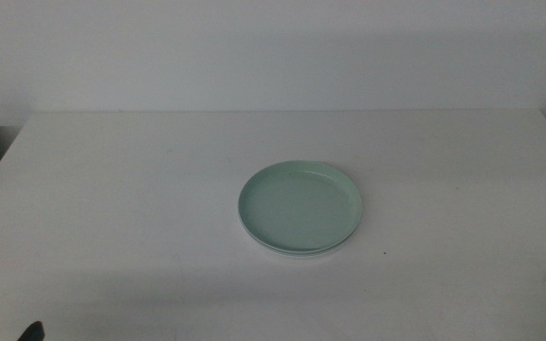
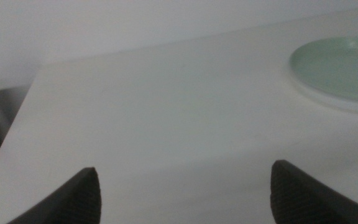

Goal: Stack the three bowls on top of each other.

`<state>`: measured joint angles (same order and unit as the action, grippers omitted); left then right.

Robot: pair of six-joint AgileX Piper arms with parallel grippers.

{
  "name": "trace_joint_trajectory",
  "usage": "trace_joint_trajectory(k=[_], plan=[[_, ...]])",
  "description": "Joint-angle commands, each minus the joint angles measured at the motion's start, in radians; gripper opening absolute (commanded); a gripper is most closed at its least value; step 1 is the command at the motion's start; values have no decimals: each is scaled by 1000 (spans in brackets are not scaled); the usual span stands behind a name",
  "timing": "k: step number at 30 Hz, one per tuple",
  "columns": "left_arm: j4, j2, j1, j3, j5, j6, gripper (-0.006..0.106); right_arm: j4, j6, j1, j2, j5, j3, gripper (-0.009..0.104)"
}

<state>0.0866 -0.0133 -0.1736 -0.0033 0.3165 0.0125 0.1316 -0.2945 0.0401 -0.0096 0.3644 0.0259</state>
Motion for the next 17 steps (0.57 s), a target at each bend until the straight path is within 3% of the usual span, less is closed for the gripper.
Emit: trace_joint_trajectory(k=[1, 8, 17], plan=[[-11, -4, 37, -8, -100, -13, 90, -11, -10, 5, -27, -70, -6, 65], [-77, -6, 165, 40, -140, -13, 90, -8, -10, 5, -27, -61, -6, 65], [-97, -6, 186, 40, -138, -13, 90, -8, -10, 5, -27, -61, -6, 65]])
